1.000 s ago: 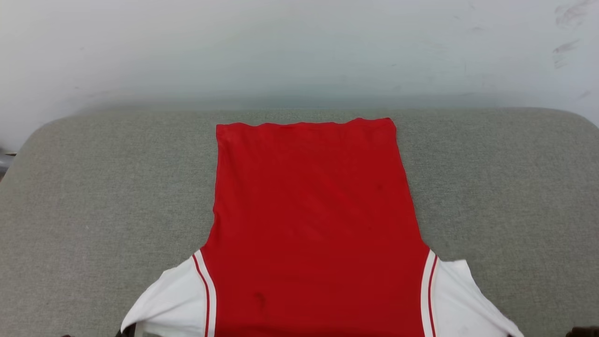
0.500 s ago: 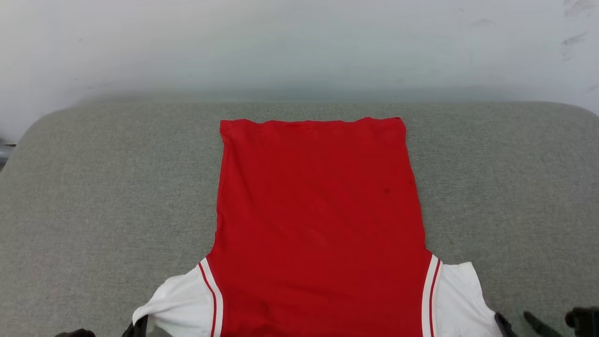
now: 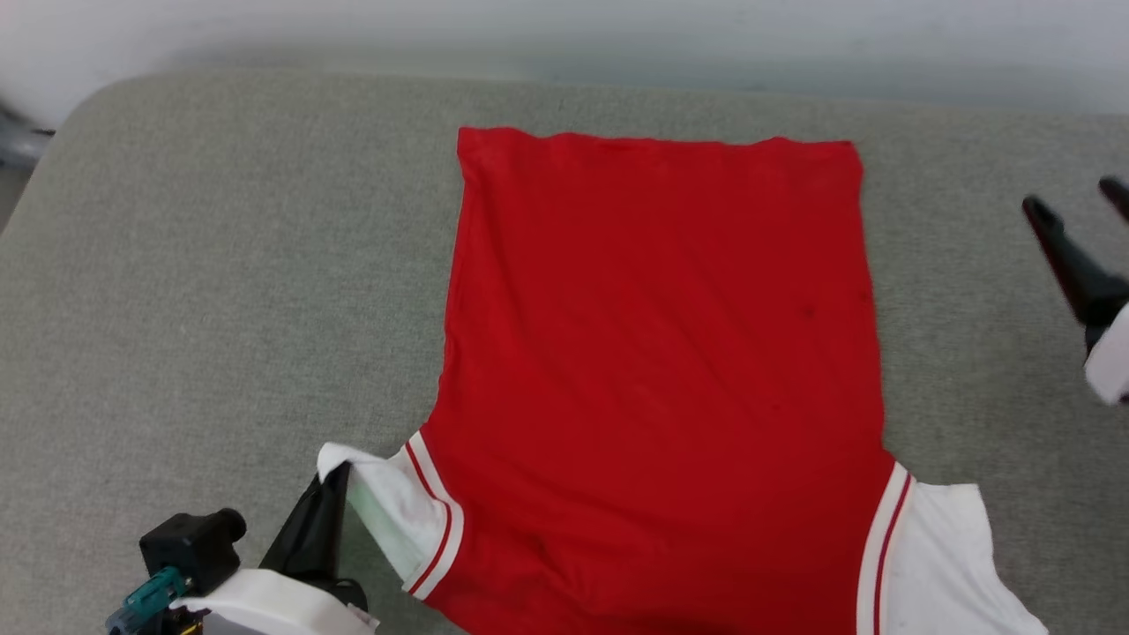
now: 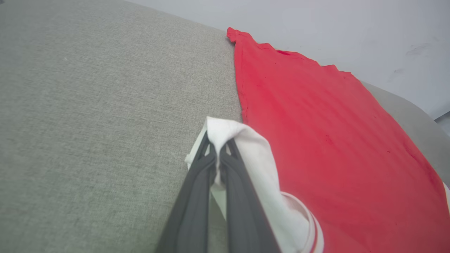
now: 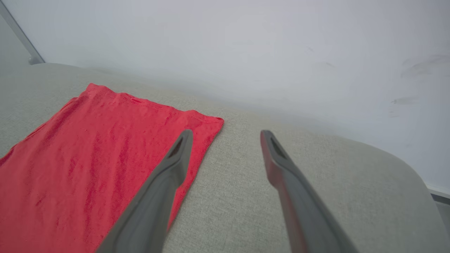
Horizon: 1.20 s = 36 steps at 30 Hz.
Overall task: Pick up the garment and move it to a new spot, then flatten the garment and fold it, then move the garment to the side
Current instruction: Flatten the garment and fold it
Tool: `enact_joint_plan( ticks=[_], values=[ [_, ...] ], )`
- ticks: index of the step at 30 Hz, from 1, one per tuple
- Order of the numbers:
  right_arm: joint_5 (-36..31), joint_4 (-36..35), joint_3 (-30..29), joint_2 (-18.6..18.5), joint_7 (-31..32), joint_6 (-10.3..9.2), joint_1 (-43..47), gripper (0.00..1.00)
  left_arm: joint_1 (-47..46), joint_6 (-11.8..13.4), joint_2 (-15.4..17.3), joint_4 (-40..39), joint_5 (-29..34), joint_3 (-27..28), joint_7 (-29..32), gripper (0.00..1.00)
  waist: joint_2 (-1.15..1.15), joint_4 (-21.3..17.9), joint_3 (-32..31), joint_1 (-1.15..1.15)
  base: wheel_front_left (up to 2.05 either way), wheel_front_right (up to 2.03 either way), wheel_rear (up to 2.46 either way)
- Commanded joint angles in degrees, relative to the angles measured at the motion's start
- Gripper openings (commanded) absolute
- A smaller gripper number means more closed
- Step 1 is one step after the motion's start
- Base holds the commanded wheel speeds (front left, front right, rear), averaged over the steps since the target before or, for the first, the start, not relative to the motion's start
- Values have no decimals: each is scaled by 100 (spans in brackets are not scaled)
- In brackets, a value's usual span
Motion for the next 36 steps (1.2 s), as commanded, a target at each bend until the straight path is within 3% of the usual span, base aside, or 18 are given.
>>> enact_joint_plan(
  ticks=[1, 9, 14, 22, 29, 30, 31, 36],
  values=[
    [41, 57, 94, -103, 341, -4, -432, 100, -182, -49, -71, -35, 85, -31, -38, 0, 0, 386, 520, -1, 0, 0, 0],
    [117, 941, 648, -350, 2958, -4, -2492, 100, -786, -241, -503, -13, 426, -151, -77, 0, 0, 893, 1328, -1, 0, 0, 0],
    [-105, 1521, 895, -374, 3984, -4, -3245, 100, -1044, -383, -788, 35, 607, -150, -93, 0, 0, 1141, 1710, -1, 0, 0, 0],
    [-587, 2062, 1136, -417, 4443, -4, -3744, 100, -1255, -612, -1168, 97, 841, -16, -93, 0, 0, 1350, 2164, -1, 0, 0, 0],
    [-606, 2621, 1333, -336, 4625, -3, -3442, 100, -1324, -855, -1437, 288, 1063, 158, -86, 0, 0, 1418, 2352, -1, 0, 0, 0],
    [-632, 2643, 1359, -366, 4565, -3, -3423, 60, -1326, -885, -1464, 316, 1095, 191, -86, 0, 0, 1418, 2349, -1, 0, 0, 0],
    [-666, 2639, 1386, -405, 4486, -3, -3425, 0, -1331, -910, -1500, 341, 1112, 217, -86, 0, 0, 1416, 2337, -1, 0, 0, 0],
    [-554, 2650, 1255, -439, 3975, -5, -3621, 0, -1234, -994, -1577, 464, 1206, 366, -87, 0, 0, 1328, 2140, -1, 0, 0, 0]
  ],
)
